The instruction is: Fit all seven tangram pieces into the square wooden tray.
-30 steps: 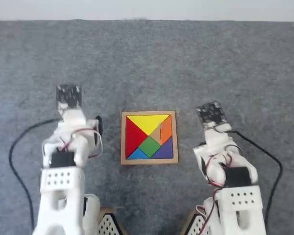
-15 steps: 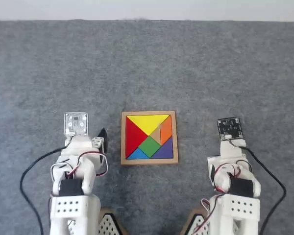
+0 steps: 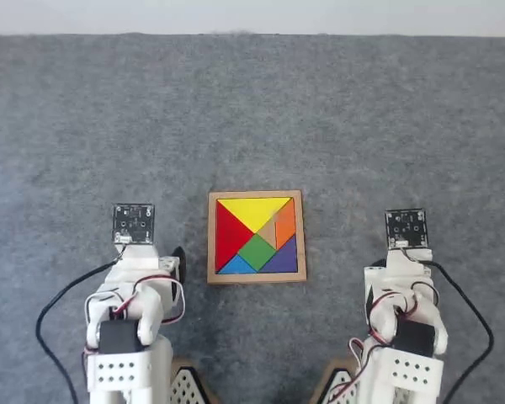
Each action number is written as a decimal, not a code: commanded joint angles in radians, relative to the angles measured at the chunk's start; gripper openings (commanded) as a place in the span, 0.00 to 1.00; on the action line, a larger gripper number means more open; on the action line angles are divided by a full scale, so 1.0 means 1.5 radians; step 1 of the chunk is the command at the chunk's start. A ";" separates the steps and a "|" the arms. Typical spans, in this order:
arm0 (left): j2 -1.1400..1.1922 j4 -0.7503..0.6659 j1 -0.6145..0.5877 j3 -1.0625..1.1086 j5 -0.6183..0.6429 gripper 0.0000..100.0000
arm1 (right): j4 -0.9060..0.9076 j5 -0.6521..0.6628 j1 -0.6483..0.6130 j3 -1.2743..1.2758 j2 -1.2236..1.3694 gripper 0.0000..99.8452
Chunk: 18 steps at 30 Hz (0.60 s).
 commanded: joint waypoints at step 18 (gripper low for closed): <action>-0.057 0.073 0.002 -0.011 -0.002 0.16 | 0.010 0.010 0.006 0.009 -0.017 0.01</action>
